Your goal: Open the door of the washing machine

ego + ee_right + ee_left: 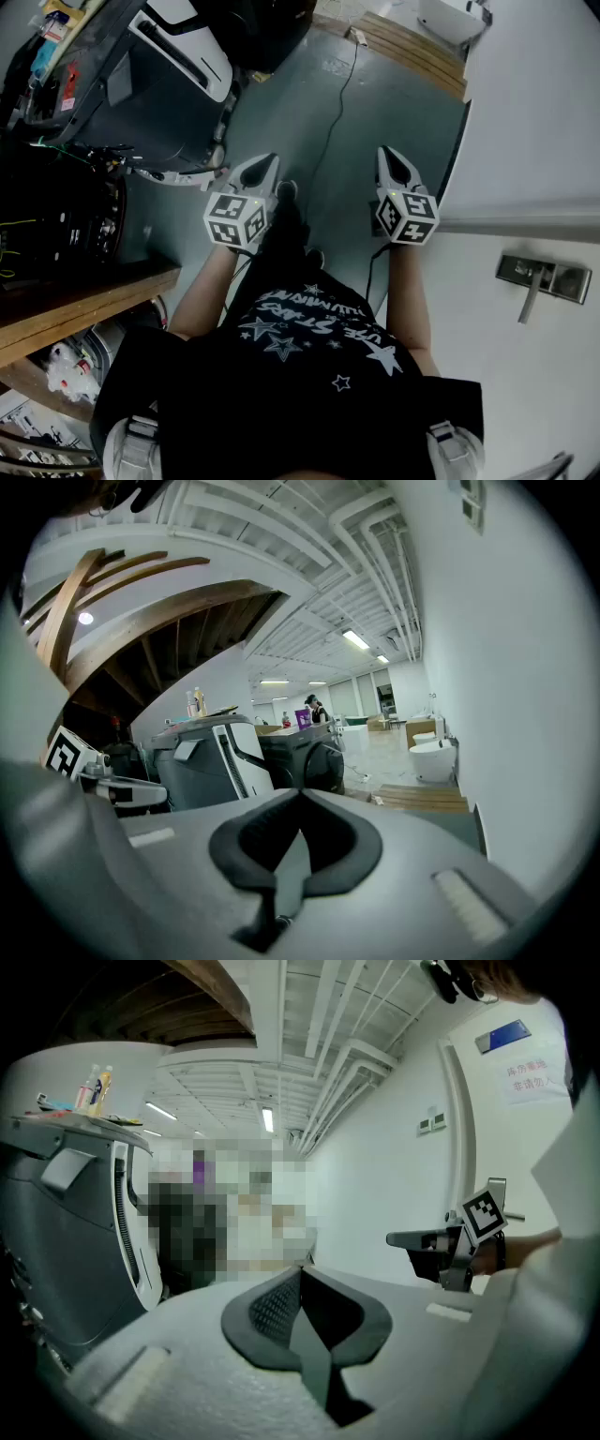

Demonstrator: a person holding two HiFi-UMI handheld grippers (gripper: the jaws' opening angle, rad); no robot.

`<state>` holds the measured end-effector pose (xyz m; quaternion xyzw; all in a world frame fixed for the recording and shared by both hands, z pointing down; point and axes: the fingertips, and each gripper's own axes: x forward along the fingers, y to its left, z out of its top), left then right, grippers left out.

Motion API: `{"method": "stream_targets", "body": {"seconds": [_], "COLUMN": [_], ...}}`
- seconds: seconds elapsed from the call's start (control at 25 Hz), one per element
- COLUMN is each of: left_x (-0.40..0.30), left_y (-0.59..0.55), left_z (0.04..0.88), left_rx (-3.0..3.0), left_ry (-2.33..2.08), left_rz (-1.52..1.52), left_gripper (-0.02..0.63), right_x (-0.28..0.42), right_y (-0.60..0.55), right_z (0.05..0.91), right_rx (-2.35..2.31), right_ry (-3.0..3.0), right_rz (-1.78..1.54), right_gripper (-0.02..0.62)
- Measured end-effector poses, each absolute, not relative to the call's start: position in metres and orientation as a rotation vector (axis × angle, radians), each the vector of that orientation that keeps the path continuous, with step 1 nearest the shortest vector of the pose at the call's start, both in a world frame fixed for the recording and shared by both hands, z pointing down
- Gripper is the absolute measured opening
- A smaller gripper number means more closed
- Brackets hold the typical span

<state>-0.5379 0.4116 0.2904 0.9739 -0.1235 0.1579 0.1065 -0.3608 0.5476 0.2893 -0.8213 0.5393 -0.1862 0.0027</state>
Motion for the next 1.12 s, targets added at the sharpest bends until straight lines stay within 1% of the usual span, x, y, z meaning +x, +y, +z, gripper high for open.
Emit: {"method": "stream_targets", "body": {"seconds": [0.6, 0.84, 0.96, 1.0, 1.04, 1.08, 1.12], "left_x": [-0.535, -0.546, -0.538, -0.531, -0.524, -0.516, -0.508], "left_y": [0.390, 0.348, 0.312, 0.299, 0.287, 0.273, 0.259], "left_z": [0.291, 0.298, 0.299, 0.300, 0.302, 0.304, 0.307], "left_rx": [2.867, 2.830, 2.818, 2.818, 2.821, 2.824, 2.825], "left_ry": [-0.393, -0.441, -0.457, -0.455, -0.451, -0.446, -0.442], "left_rz": [0.445, 0.445, 0.409, 0.401, 0.400, 0.403, 0.408], "left_gripper": [0.011, 0.011, 0.011, 0.011, 0.011, 0.011, 0.011], "right_x": [-0.362, -0.358, -0.346, -0.340, -0.333, -0.325, -0.316], "right_y": [0.530, 0.488, 0.456, 0.445, 0.432, 0.420, 0.406], "right_z": [0.287, 0.290, 0.285, 0.283, 0.282, 0.283, 0.284], "right_rx": [-2.574, -2.560, -2.557, -2.553, -2.544, -2.534, -2.527], "right_ry": [1.690, 1.711, 1.732, 1.740, 1.748, 1.754, 1.759], "right_rz": [-0.565, -0.582, -0.548, -0.536, -0.531, -0.535, -0.546], "right_gripper": [0.005, 0.005, 0.005, 0.032, 0.106, 0.153, 0.179]}}
